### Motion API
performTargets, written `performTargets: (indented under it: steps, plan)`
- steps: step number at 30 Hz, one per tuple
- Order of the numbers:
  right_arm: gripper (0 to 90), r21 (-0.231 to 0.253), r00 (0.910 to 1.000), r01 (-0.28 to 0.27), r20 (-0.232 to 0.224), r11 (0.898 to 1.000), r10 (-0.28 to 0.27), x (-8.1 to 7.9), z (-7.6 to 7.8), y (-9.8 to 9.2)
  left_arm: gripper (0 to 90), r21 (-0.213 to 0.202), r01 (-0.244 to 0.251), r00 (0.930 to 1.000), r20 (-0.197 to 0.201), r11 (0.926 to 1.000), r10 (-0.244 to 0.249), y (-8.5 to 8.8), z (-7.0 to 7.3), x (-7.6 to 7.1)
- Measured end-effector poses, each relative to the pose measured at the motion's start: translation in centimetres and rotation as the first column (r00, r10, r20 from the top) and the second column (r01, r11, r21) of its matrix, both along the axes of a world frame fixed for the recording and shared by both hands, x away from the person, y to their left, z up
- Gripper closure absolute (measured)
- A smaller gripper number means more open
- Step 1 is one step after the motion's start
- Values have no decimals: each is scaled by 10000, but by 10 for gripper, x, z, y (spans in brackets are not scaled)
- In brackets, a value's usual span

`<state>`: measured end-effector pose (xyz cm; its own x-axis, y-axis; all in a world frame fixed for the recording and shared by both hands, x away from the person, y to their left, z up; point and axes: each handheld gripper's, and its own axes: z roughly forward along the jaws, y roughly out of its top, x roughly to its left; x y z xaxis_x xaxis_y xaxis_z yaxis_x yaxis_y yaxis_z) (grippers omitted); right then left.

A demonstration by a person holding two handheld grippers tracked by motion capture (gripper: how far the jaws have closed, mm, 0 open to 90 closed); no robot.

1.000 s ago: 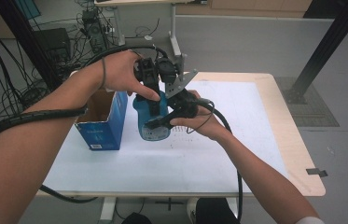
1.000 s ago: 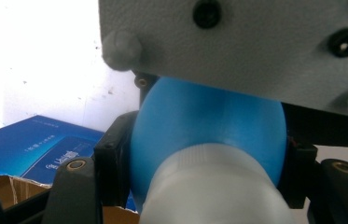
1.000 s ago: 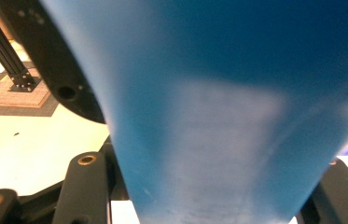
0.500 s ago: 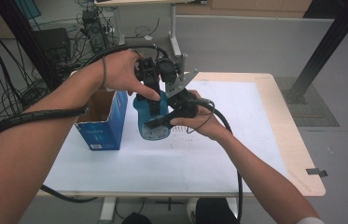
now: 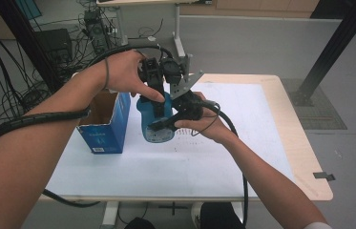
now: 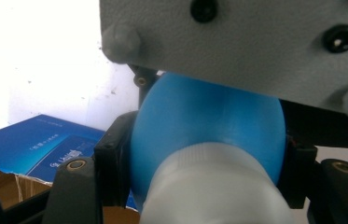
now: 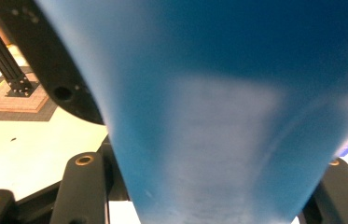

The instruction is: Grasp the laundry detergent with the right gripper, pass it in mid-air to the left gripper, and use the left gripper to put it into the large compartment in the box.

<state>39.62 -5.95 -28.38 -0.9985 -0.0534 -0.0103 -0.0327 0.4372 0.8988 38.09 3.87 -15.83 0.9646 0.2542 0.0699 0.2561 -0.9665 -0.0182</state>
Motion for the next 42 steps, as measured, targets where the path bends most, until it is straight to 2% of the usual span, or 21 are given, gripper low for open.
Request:
performTargets:
  steps: [3, 4, 5, 6, 10, 13, 15, 16, 19, 21, 25, 27, 29, 31, 35, 36, 37, 38, 41, 42]
  plan:
    - [410, 21, 10000, 5, -19, 10000, -5, 0, 0, 0, 366, -52, -27, 10000, -17, 10000, 27, 0, 0, 1]
    - [405, 65, 9998, -19, -218, 10000, 20, -1, 1, -1, 366, -83, -52, 10000, -17, 10000, 52, 1, 0, 1]
    - [393, -6, 9999, 56, -135, 10000, -56, 0, 0, -1, 366, -81, -67, 10000, -24, 9999, 66, 1, 1, 1]
    - [361, 30, 9994, 44, -348, 10000, -43, -1, 0, -1, 366, -66, -64, 10000, -38, 10000, 63, 1, 1, 1]
    - [261, -254, 9993, 272, -232, 9993, -278, 0, -2, -3, 367, -7, -82, 10000, -45, 10000, 82, 1, 2, 1]
    - [188, -298, 9962, 593, -619, 9978, -610, 1, -2, -8, 367, -1, -148, 9999, -30, 9999, 148, 1, 2, 1]
    - [167, -516, 9958, 743, -492, 9959, -768, 3, -3, -12, 367, 3, -236, 9997, -2, 9997, 236, 3, 2, 1]
    - [136, -653, 9937, 837, -689, 9943, -882, 4, -4, -15, 367, 27, -286, 9996, 14, 9996, 286, 4, 2, 2]
    - [48, -1191, 9868, 1081, -1075, 9870, -1211, 7, -5, -20, 367, 97, -492, 9988, 75, 9987, 492, 7, 3, 4]
    - [45, -1559, 9833, 1407, -934, 9777, -1564, 6, -5, -25, 366, 129, -635, 9979, 119, 9979, 634, 9, 4, 5]
    - [36, -2026, 9768, 1693, -959, 9645, -1916, 3, -3, -35, 366, 99, -1132, 9933, 223, 9935, 1130, 14, 9, 9]
    - [36, -2409, 9725, 1819, -989, 9533, -2106, 2, -2, -42, 366, 92, -1307, 9911, 253, 9914, 1305, 16, 12, 10]
    - [36, -2711, 9690, 1869, -1074, 9442, -2226, 2, -2, -47, 366, 15, -1644, 9857, 366, 9864, 1642, 19, 16, 11]
    - [36, -3056, 9583, 2120, -1214, 9283, -2588, 3, -1, -57, 366, 39, -1920, 9803, 476, 9814, 1916, 21, 21, 12]
    - [36, -3472, 9458, 2544, -1053, 9026, -3071, 2, 4, -73, 366, 39, -2627, 9624, 719, 9649, 2618, 28, 31, 16]
    - [36, -3567, 9434, 2605, -1036, 8972, -3151, 2, 6, -77, 366, 76, -2702, 9601, 772, 9628, 2688, 29, 34, 17]
    - [36, -3644, 9425, 2624, -1016, 8935, -3183, 1, 7, -80, 366, 19, -2879, 9540, 883, 9577, 2866, 31, 38, 19]
    - [36, -3769, 9395, 2716, -958, 8855, -3289, 1, 10, -84, 366, 18, -3034, 9488, 925, 9529, 3020, 33, 42, 20]
    - [36, -4046, 9360, 2826, -818, 8697, -3423, -1, 14, -93, 366, -108, -3888, 9161, 1014, 9212, 3879, 38, 54, 25]
    - [36, -4163, 9347, 2871, -752, 8627, -3474, -2, 14, -95, 366, -124, -4065, 9079, 1063, 9136, 4055, 39, 57, 26]
